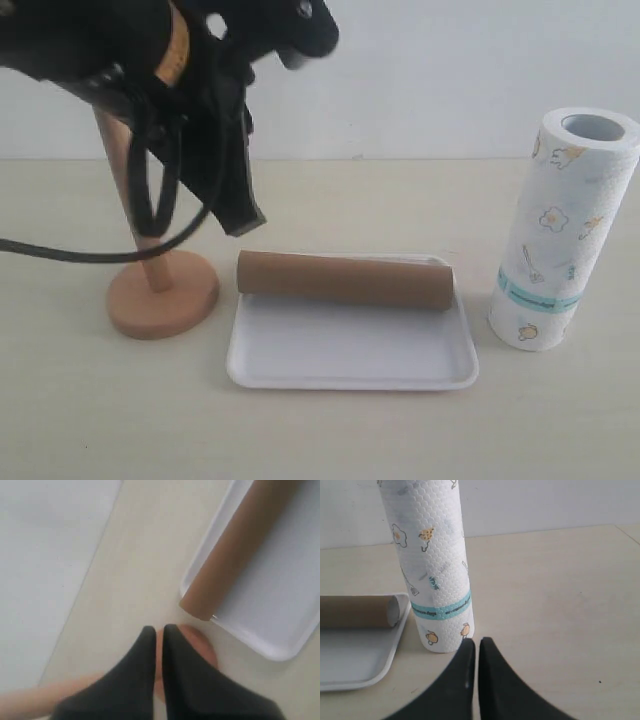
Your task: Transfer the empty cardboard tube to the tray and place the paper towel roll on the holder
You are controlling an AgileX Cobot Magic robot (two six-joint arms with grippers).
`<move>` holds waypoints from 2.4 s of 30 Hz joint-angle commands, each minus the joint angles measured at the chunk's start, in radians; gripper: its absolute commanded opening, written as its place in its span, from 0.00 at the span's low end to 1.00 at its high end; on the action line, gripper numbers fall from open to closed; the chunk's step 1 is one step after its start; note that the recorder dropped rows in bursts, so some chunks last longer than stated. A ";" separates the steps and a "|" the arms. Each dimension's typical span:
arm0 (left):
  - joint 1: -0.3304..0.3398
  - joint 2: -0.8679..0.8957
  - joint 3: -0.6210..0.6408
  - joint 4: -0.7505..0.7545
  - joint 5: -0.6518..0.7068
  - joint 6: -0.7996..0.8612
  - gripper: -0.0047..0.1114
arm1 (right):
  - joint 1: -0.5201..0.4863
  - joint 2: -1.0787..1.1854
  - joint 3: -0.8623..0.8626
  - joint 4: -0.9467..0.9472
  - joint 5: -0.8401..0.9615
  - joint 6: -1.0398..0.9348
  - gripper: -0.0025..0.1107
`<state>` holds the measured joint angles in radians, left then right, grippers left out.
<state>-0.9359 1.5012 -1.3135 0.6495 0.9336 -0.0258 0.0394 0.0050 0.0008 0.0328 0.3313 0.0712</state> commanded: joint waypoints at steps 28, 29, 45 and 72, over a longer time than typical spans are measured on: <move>-0.004 -1.094 0.623 -0.223 -0.461 -0.438 0.08 | -0.007 -0.005 -0.001 -0.002 -0.007 -0.001 0.05; -0.004 -1.108 0.623 -0.223 -0.461 -0.438 0.08 | -0.007 -0.005 -0.001 -0.002 -0.007 -0.001 0.05; 0.197 -1.283 0.671 -0.231 -0.574 -0.464 0.08 | -0.007 -0.005 -0.001 -0.002 -0.007 -0.001 0.05; 0.841 -1.391 1.297 -0.590 -0.934 -1.283 0.08 | -0.007 -0.005 -0.001 -0.002 -0.009 -0.001 0.05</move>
<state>-0.1076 0.1295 -0.0449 0.0671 0.0191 -1.2988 0.0394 0.0050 0.0008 0.0328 0.3313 0.0712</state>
